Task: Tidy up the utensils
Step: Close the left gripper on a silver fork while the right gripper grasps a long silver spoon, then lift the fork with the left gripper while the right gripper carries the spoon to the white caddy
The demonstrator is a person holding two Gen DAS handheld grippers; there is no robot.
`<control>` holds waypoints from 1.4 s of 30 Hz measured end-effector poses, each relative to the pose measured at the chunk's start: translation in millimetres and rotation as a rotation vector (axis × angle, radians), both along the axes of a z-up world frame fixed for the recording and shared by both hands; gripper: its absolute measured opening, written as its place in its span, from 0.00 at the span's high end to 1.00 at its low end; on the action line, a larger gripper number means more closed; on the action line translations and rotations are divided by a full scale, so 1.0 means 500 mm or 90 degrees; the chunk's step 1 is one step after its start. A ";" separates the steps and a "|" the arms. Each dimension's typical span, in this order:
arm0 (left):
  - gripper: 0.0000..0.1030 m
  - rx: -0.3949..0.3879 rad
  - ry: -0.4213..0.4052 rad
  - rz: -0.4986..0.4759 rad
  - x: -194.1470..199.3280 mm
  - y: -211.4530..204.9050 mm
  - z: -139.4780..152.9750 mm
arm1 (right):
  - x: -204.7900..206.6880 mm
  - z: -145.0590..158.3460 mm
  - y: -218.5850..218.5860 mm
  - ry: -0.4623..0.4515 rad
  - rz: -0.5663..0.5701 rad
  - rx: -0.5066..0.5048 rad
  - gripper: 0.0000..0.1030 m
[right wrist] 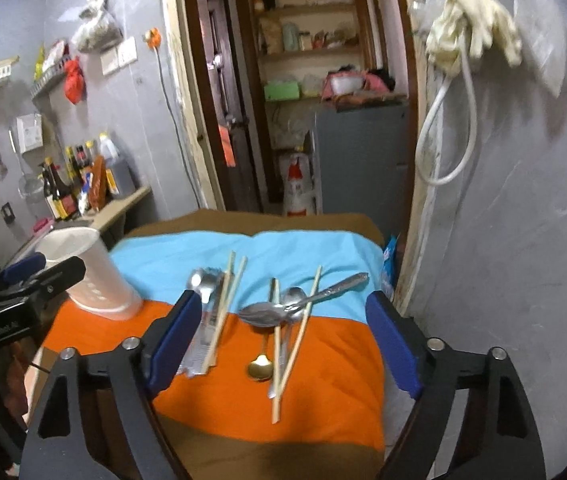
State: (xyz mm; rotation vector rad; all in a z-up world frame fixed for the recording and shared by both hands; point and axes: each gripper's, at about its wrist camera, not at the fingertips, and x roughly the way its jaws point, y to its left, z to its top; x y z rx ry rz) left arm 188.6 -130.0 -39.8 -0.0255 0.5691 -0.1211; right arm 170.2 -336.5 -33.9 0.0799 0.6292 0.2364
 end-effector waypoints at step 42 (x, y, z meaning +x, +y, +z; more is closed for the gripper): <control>0.90 -0.158 0.321 -0.079 0.305 -0.010 -0.234 | 0.356 -0.264 -0.145 0.280 -0.054 0.380 0.91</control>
